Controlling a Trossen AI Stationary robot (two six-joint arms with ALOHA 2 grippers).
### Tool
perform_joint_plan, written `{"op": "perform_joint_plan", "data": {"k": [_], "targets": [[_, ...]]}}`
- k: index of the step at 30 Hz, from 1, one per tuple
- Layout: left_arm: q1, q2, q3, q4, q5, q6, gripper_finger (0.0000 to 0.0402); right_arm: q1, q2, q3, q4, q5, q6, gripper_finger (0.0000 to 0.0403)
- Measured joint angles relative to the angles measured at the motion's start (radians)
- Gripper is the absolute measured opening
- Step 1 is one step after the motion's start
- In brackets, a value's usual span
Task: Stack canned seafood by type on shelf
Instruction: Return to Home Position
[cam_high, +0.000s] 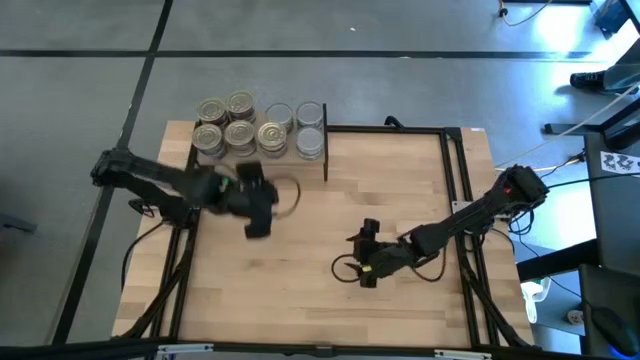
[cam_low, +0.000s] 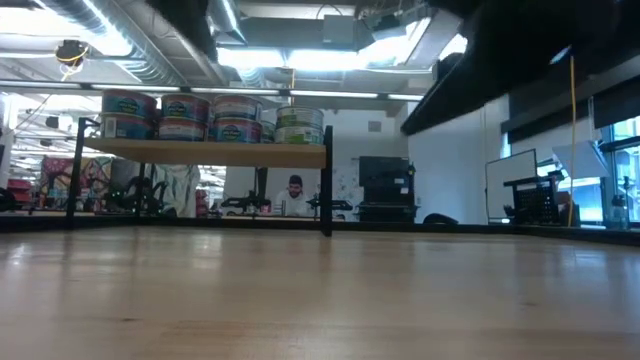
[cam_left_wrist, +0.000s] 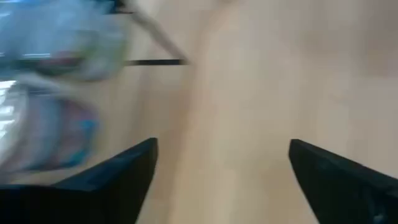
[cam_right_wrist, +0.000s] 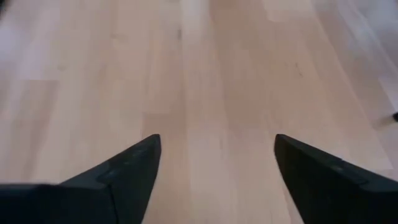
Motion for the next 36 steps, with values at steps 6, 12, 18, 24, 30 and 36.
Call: {"op": "perform_joint_plan", "data": {"k": [6,12,18,24,30,36], "targets": [[-0.122,-0.069,-0.271,0.282,0.014,-0.008,0.0246,0.0,-0.098,0.001,-0.134,-0.041,0.0,0.0219],[-0.162,-0.222,-0.5,0.535,0.019,0.014,0.0109,0.0,-0.162,-0.023,-0.169,-0.143,-0.085,0.0098],[-0.151,-0.427,-0.711,0.789,0.054,0.073,0.0023,-0.062,-0.299,-0.213,-0.025,-0.258,-0.113,0.0013],[-0.133,-0.602,-0.868,0.983,0.071,0.099,0.0007,-0.134,-0.527,-0.449,0.205,-0.312,-0.133,0.0021],[-0.068,-0.711,-1.01,1.154,0.123,0.161,0.0002,-0.245,-0.732,-0.643,0.412,-0.456,-0.135,0.0026],[0.016,-0.81,-1.102,1.171,0.222,0.146,0.0002,-0.361,-0.884,-0.749,0.444,-0.549,-0.11,0.0008]]}}
